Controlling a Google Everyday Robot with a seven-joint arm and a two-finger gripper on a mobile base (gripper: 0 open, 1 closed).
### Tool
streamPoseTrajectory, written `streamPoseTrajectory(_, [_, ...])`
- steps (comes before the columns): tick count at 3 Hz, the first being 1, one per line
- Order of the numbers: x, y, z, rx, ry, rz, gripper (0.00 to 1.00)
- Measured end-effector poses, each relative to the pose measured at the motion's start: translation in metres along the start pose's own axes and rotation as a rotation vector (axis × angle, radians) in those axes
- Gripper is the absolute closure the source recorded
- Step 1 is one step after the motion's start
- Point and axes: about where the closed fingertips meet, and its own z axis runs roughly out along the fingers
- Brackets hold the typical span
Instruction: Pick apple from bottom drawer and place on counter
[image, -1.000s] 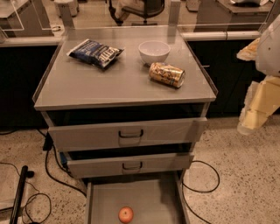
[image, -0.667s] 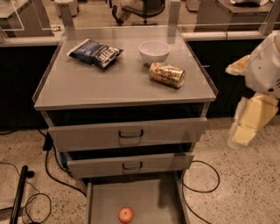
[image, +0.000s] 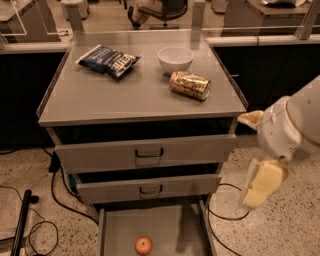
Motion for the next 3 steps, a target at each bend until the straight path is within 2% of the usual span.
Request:
streamPoseTrajectory(1, [0.02,0.015,0.069,0.031,-0.031,0.04,0.0])
streamPoseTrajectory(2, [0.02,0.015,0.069,0.031,-0.031,0.04,0.0])
streamPoseTrajectory(3, [0.019,0.025,0.09,0.005,-0.01,0.049,0.0])
